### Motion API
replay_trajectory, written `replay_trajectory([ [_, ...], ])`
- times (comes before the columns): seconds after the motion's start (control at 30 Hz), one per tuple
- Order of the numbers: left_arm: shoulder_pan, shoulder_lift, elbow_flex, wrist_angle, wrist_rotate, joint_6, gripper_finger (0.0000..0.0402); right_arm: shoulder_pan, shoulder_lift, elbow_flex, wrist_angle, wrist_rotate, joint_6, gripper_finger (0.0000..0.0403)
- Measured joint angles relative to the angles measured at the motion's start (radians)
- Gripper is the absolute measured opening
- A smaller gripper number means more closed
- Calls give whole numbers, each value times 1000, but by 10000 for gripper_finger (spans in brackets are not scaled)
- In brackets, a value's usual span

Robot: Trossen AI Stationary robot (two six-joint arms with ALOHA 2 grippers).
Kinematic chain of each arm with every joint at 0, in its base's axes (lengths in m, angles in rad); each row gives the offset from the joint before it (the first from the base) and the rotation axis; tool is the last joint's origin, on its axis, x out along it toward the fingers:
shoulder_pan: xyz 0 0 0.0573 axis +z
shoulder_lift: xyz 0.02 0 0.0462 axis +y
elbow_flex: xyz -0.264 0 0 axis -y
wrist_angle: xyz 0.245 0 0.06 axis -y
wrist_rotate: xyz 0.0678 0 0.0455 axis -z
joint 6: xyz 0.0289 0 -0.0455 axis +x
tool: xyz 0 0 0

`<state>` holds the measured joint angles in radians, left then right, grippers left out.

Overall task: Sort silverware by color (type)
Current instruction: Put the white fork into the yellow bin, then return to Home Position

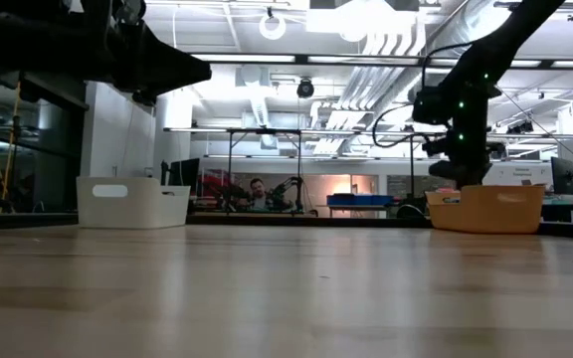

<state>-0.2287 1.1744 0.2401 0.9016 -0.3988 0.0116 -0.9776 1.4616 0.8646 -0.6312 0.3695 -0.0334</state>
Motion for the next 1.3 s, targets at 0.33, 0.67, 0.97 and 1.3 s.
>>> replay_trajectory([
  [0.33,0,0,0,0,0,0,60,-11,48,0,14,6,-20,55],
  [0.67,20,-7,1,-43,32,95,57,18,-64,0,-6,38,-42,152],
  [0.97,151,-31,1,-113,254,80,5,216,-296,-197,404,-195,-107,50],
  [1.3,314,-42,1,-122,444,121,1,490,-377,-506,1016,-257,-119,7],
])
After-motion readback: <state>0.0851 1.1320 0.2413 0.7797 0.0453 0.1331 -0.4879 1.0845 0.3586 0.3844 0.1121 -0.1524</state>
